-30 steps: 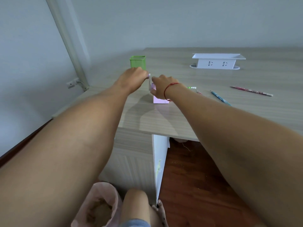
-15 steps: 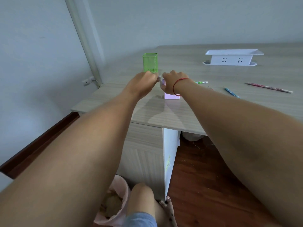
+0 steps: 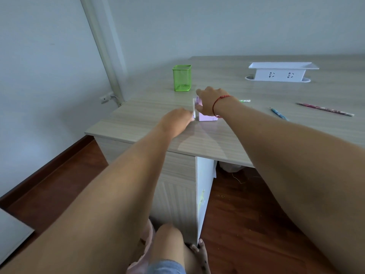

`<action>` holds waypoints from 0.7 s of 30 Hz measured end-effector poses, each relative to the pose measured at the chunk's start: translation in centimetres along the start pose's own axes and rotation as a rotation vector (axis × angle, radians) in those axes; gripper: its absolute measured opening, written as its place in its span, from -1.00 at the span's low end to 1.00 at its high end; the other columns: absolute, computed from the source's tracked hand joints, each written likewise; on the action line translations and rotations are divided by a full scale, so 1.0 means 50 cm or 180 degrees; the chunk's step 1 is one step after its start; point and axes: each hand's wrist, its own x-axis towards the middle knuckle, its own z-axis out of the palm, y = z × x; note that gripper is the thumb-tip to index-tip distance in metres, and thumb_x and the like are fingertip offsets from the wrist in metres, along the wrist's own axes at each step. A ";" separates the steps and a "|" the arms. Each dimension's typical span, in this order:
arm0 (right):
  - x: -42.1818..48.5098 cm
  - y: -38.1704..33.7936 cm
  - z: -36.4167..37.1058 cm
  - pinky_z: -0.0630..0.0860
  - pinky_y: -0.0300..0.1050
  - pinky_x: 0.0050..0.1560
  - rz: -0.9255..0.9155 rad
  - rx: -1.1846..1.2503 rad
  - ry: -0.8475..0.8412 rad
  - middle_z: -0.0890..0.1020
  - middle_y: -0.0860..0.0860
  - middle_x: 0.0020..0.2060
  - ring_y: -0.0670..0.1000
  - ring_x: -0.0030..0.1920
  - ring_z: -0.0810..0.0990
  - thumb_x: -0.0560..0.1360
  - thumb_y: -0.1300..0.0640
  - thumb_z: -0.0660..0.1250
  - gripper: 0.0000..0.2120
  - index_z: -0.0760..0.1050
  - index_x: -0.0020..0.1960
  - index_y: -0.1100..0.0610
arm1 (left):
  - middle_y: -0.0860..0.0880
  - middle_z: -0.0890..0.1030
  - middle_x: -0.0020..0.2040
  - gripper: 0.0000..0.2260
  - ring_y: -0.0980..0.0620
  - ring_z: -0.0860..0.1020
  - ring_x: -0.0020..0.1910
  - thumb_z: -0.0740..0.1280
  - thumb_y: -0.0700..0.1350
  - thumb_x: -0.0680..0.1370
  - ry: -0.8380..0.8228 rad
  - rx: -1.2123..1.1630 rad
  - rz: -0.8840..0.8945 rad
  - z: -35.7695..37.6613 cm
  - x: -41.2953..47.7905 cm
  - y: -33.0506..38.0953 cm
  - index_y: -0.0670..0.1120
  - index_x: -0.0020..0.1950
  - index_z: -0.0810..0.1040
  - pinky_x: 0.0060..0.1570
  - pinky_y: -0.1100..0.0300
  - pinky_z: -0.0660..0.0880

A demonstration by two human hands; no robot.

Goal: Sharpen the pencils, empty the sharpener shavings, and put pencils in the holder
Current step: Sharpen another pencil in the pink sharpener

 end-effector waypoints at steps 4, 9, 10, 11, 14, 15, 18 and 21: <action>0.001 0.002 0.012 0.40 0.05 0.26 -0.0043 0.0085 0.0097 0.40 0.19 0.34 0.27 0.31 0.45 0.60 -0.01 0.10 -0.58 0.31 0.39 0.16 | -0.27 0.58 0.14 -0.70 -0.25 0.56 0.13 0.10 -0.10 0.64 -0.0191 0.0148 0.0093 0.009 0.043 -0.016 -0.22 0.20 0.52 0.04 0.03 0.46; 0.015 0.007 0.019 0.40 0.05 0.28 -0.0046 0.0010 0.0102 0.37 0.16 0.36 0.22 0.35 0.42 0.59 -0.03 0.15 -0.54 0.26 0.42 0.15 | -0.27 0.55 0.16 -0.71 -0.26 0.53 0.16 0.06 -0.17 0.64 0.0019 0.0235 -0.0103 0.005 0.083 -0.024 -0.23 0.23 0.48 0.04 -0.01 0.43; 0.015 0.010 0.019 0.40 0.05 0.27 -0.0056 -0.0018 0.0109 0.38 0.16 0.36 0.22 0.34 0.43 0.59 -0.04 0.16 -0.54 0.26 0.42 0.15 | -0.26 0.54 0.16 -0.71 -0.26 0.53 0.15 0.05 -0.18 0.65 0.0025 0.0221 -0.0122 0.013 0.080 -0.019 -0.24 0.23 0.47 0.04 -0.01 0.43; 0.014 0.014 0.020 0.40 0.04 0.27 -0.0077 -0.0013 0.0132 0.38 0.16 0.35 0.22 0.34 0.44 0.59 -0.04 0.16 -0.53 0.25 0.42 0.15 | -0.26 0.55 0.16 -0.72 -0.25 0.53 0.15 0.04 -0.20 0.64 0.0024 0.0184 -0.0131 0.020 0.075 -0.016 -0.24 0.22 0.47 0.04 -0.02 0.42; 0.004 0.032 0.026 0.38 0.04 0.27 -0.0252 0.0363 0.0227 0.33 0.17 0.40 0.23 0.33 0.43 0.54 -0.08 0.22 -0.36 0.11 0.50 0.18 | -0.24 0.55 0.15 -0.74 -0.24 0.53 0.15 0.04 -0.25 0.63 0.0008 0.0020 -0.0190 0.028 0.074 -0.009 -0.25 0.18 0.47 0.06 -0.02 0.43; -0.001 0.041 0.023 0.37 0.05 0.30 -0.0287 0.0643 0.0190 0.27 0.16 0.43 0.23 0.36 0.41 0.51 -0.08 0.28 -0.26 0.03 0.53 0.18 | -0.24 0.56 0.15 -0.74 -0.23 0.54 0.15 0.05 -0.25 0.62 0.0001 -0.0030 -0.0227 0.027 0.073 -0.009 -0.25 0.17 0.48 0.07 -0.01 0.44; -0.008 0.089 0.006 0.33 0.03 0.41 0.0019 0.1067 -0.0126 0.22 0.14 0.49 0.17 0.45 0.31 0.42 0.02 0.43 -0.13 0.01 0.55 0.20 | -0.22 0.60 0.12 -0.76 -0.23 0.56 0.12 0.11 -0.22 0.61 0.0012 -0.0193 -0.0309 0.033 0.066 -0.012 -0.20 0.13 0.53 0.06 0.01 0.47; -0.019 0.132 0.002 0.45 0.02 0.31 0.0412 0.0635 -0.0508 0.44 0.12 0.36 0.16 0.33 0.47 0.45 0.15 0.38 -0.43 0.34 0.42 0.17 | -0.21 0.60 0.12 -0.78 -0.23 0.57 0.12 0.14 -0.17 0.61 0.0020 -0.0387 -0.0412 0.031 0.059 -0.012 -0.17 0.13 0.55 0.04 0.02 0.47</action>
